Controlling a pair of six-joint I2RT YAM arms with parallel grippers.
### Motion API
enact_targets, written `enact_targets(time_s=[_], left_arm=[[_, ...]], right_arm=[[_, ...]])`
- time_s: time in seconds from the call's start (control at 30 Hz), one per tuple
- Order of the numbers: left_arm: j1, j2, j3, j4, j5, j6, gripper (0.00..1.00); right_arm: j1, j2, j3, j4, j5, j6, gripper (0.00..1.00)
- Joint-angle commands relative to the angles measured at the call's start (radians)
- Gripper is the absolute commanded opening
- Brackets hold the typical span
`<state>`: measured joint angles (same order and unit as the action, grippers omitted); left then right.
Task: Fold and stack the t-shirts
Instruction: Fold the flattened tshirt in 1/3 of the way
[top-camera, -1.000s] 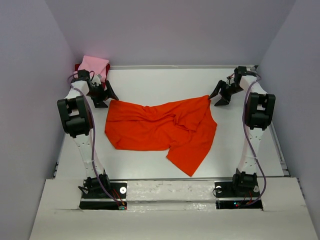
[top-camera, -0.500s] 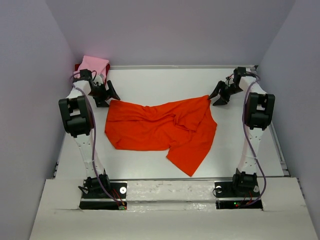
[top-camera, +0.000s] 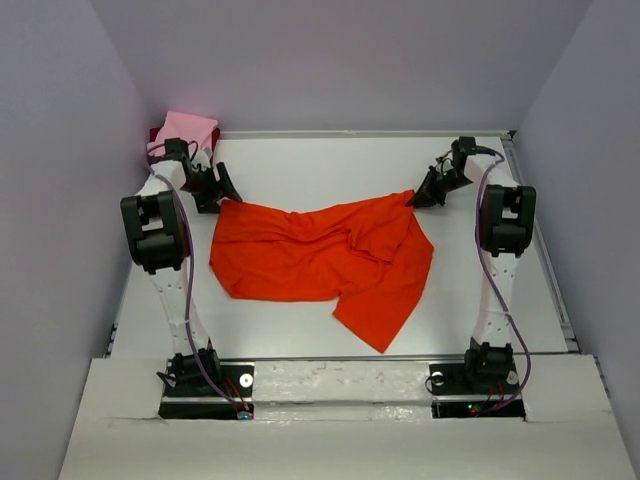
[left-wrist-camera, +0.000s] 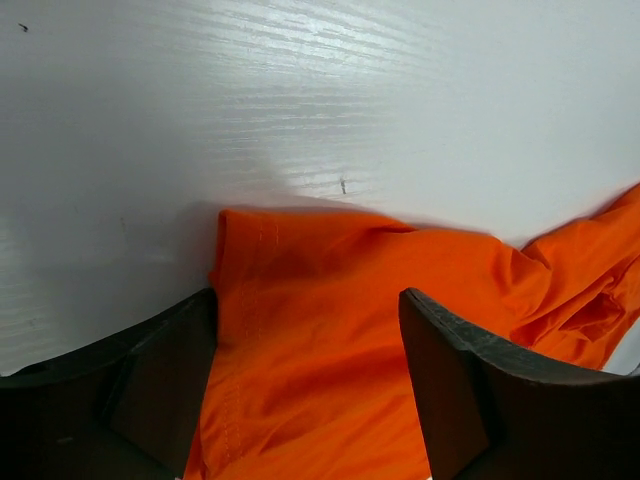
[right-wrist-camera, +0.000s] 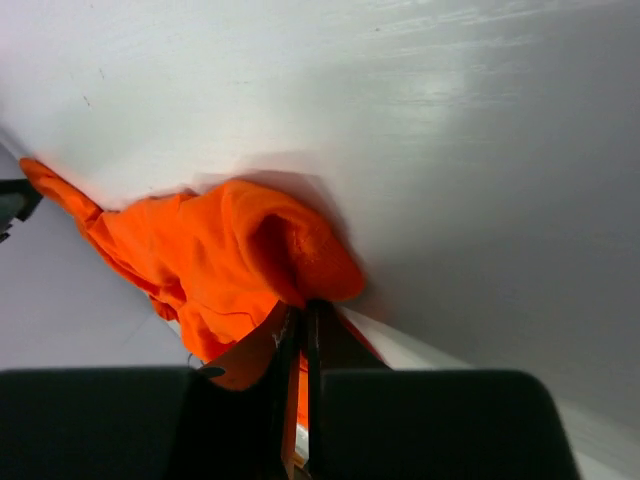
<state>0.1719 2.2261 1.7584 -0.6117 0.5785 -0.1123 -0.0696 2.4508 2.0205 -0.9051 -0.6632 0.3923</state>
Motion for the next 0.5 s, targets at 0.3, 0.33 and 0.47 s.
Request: enact_targets(time_s=[0.3,0.33,0.47], left_arm=[[-0.002,0.030,-0.007,-0.026,0.004,0.014,0.40],[-0.002,0.032,-0.002,-0.029,0.003,0.014,0.40],[-0.002,0.037,0.013,-0.037,-0.019,0.019,0.39]], right_arm=[[0.008,0.034,0.069,-0.028,0.068,-0.032,0.00],[0.008,0.034,0.069,-0.029,0.071,-0.032,0.00],[0.008,0.039,0.093,-0.041,0.097,-0.036,0.00]])
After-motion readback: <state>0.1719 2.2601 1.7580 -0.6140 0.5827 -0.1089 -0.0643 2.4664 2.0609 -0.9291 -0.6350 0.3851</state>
